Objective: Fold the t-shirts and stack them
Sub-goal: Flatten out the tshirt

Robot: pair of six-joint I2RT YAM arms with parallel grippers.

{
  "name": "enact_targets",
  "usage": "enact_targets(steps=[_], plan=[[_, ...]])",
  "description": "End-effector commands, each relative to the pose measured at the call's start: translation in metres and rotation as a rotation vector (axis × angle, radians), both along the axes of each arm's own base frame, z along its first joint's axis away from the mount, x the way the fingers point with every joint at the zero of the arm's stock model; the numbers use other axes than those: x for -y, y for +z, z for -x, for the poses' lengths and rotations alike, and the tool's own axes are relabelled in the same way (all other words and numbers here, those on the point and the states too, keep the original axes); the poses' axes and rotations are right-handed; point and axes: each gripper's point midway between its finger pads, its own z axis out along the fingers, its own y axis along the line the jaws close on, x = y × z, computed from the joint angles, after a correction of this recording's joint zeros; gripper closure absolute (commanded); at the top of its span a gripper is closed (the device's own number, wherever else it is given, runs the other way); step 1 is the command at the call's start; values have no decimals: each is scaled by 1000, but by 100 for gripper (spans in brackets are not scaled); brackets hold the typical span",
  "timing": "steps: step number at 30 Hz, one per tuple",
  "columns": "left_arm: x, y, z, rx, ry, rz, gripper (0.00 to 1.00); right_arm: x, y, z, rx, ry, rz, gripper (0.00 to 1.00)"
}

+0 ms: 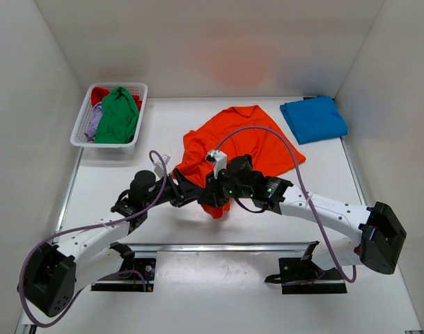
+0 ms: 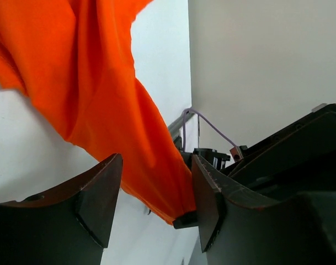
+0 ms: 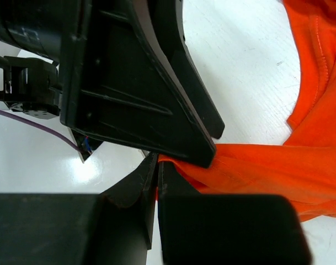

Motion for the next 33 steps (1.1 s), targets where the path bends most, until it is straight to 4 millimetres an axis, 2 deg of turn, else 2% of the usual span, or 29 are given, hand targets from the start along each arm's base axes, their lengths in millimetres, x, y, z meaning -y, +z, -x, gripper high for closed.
enact_targets(steps=[1, 3, 5, 8, 13, 16, 18, 20, 21, 23, 25, 29, 33], plan=[[7, 6, 6, -6, -40, 47, 37, -11, 32, -5, 83, 14, -74, 100], [7, 0, 7, -23, -39, 32, 36, -10, 35, -9, 93, 2, -85, 100], [8, 5, 7, -23, -33, 70, 36, -7, 34, -10, 100, -10, -75, 100], [11, 5, 11, -42, -55, 83, 38, -10, 44, -14, 136, -10, -81, 100], [23, 3, 18, -72, -112, 91, 31, -9, 57, -26, 182, -47, -88, 100], [27, 2, 24, -89, -151, 92, 33, -8, 64, -32, 216, -71, -87, 100], [28, 5, 25, -86, -163, 114, 48, -6, 66, -36, 230, -85, -83, 99], [28, 5, 25, -98, -158, 132, 92, -5, 70, -38, 243, -82, -83, 100], [27, 6, 25, -106, -153, 140, 100, -4, 69, -39, 254, -82, -73, 100], [25, 5, 24, -101, -139, 148, 100, -2, 68, -41, 260, -88, -74, 99], [23, 8, 25, -93, -140, 152, 100, 0, 71, -38, 279, -75, -84, 90], [10, 5, 18, -87, -75, 134, 100, 30, 70, -50, 284, -158, -100, 71], [-3, -3, 15, -93, -46, 109, 100, 70, 63, -67, 268, -250, -88, 62]])
